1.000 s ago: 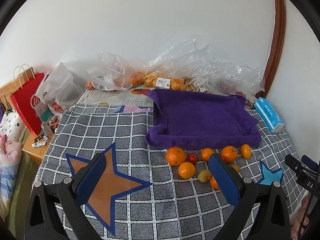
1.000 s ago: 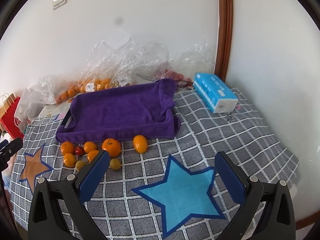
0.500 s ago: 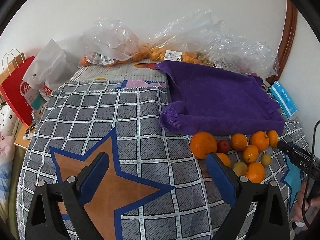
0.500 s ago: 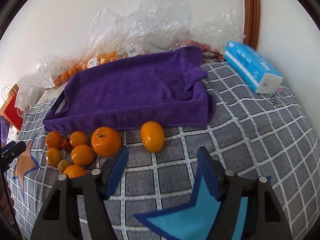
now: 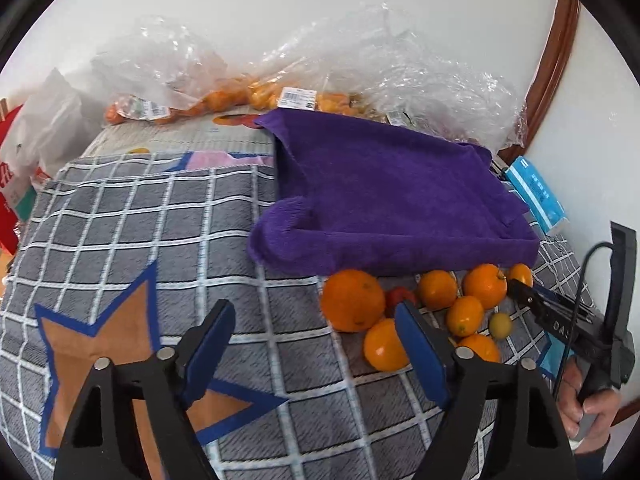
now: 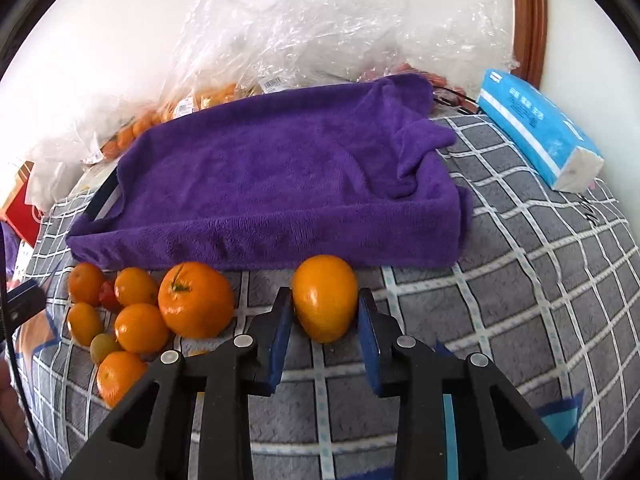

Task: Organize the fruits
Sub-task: 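Grasp a large orange with the left tool while the right tool grasps an oval orange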

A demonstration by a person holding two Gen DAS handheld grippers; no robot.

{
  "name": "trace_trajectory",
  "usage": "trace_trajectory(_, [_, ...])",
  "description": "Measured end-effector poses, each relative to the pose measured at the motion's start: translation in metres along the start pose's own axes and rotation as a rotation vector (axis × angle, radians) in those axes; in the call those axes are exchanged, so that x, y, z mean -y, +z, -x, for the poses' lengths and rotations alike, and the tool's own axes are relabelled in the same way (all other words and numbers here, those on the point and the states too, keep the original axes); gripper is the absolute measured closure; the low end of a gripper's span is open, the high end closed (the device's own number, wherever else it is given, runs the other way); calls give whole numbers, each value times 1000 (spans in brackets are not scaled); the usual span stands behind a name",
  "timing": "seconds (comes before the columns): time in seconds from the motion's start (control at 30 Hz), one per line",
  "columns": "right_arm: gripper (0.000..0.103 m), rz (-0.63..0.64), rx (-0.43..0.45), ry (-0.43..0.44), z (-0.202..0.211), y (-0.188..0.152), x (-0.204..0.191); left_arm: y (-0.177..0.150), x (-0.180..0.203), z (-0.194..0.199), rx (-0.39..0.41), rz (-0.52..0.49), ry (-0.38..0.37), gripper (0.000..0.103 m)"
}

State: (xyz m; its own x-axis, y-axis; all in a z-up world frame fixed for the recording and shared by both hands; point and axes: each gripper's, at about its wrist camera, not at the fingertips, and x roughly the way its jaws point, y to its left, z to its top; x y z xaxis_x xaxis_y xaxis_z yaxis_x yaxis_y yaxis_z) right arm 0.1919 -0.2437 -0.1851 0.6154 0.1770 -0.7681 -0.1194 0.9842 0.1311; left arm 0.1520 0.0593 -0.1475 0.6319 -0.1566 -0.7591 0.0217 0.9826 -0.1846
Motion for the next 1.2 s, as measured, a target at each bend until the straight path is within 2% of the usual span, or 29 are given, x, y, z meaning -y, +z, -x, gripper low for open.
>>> trace_trajectory(0.07, [71, 1, 1, 0, 5, -5, 3, 2, 5, -8, -18, -2, 1, 30])
trace_trajectory(0.17, [71, 1, 9, 15, 9, -12, 8, 4, 6, -19, -46, 10, -13, 42])
trace_trajectory(0.27, [72, 7, 11, 6, 7, -14, 8, 6, 5, -27, -72, 37, -61, 46])
trace_trajectory(0.4, [72, 17, 14, -6, 6, -15, 6, 5, 6, -37, -92, 50, -89, 50])
trace_trajectory(0.5, [73, 9, 18, 0, 7, -15, 8, 5, 6, -39, -89, 55, -122, 63])
trace_trajectory(0.8, [73, 28, 53, -7, 14, -16, 4, 5, -7, -27, -54, 103, -151, 64])
trace_trajectory(1.03, [74, 10, 71, -29, 30, -15, 3, 7, -9, -2, -12, 74, -103, 64])
trace_trajectory(1.07, [75, -3, 78, -26, 35, -13, 4, 6, -10, 2, -10, 74, -101, 64])
trace_trajectory(1.1, [85, -11, 83, -23, 39, -12, 4, 6, -10, 5, -4, 74, -101, 64])
trace_trajectory(1.13, [88, -21, 88, -20, 44, -9, 4, 5, -10, 8, 0, 73, -100, 64])
trace_trajectory(1.2, [89, -25, 99, -18, 50, -7, 2, 3, -10, 13, 4, 73, -103, 64])
